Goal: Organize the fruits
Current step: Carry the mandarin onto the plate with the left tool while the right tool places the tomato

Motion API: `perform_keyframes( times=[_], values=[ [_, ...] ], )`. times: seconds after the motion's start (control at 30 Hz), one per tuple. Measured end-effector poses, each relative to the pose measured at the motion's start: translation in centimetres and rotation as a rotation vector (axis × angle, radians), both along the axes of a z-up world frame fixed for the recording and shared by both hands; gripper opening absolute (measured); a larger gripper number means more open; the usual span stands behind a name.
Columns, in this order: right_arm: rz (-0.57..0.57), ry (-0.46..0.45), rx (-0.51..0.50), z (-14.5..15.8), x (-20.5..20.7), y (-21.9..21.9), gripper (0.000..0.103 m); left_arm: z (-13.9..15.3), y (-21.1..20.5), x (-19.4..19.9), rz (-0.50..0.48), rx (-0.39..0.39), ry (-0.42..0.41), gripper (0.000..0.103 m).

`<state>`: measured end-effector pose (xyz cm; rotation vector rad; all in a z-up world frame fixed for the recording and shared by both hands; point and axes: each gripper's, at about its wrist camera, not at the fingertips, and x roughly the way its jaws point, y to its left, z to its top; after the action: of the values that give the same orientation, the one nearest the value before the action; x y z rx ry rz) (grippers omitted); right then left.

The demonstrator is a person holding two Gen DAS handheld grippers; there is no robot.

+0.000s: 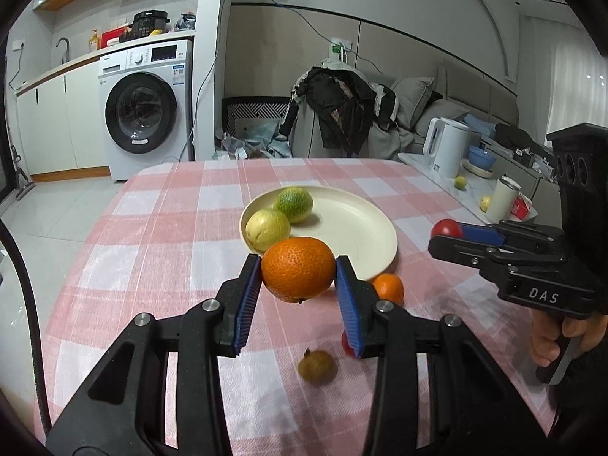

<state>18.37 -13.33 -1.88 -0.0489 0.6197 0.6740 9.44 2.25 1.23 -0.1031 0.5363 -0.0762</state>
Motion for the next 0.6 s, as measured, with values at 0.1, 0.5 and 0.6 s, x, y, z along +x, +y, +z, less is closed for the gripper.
perform_keyframes(
  times=[0.1, 0.5, 0.6],
  values=[
    [-0.025, -0.016, 0.005, 0.4, 0.6, 0.2, 0.032, 0.1, -0.1, 0.8, 0.0, -0.003, -0.006, 0.036],
    [-0.108, -0.019, 0.017, 0.5, 4.2, 0.6, 0.032, -1.0, 0.5, 5.1, 0.018, -0.016, 0.014, 0.036],
    [-0.131, 0.013, 0.026, -0.3, 5.4, 0.5, 0.032, -1.2, 0.6, 5.9, 0.023, -0.025, 0.016, 0.036]
  ],
)
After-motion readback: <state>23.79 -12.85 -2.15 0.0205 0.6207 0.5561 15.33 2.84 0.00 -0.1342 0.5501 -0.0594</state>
